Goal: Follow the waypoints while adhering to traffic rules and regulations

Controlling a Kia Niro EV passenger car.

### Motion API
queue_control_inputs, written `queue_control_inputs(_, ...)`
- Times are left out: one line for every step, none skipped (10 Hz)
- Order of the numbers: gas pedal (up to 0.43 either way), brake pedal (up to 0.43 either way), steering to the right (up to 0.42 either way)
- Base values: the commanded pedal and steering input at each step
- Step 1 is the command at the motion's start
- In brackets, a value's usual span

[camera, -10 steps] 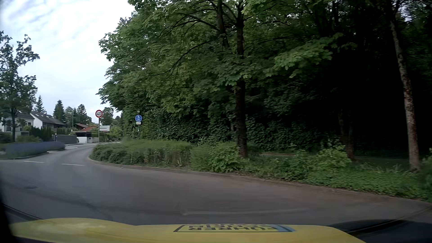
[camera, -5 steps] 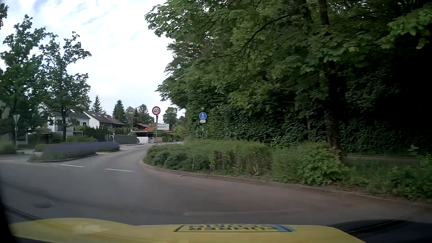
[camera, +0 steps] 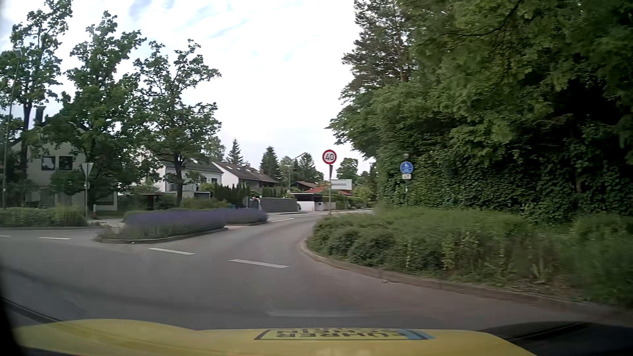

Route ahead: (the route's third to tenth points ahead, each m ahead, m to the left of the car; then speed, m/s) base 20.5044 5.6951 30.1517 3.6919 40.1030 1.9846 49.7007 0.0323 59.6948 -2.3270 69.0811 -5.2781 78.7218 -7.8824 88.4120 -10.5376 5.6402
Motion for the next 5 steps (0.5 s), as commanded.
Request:
queue_control_inputs(0.13, 0.0, -0.35)
queue_control_inputs(0.13, 0.0, -0.316)
queue_control_inputs(0.13, 0.0, -0.265)
queue_control_inputs(0.13, 0.0, -0.215)
queue_control_inputs(0.13, 0.0, -0.175)
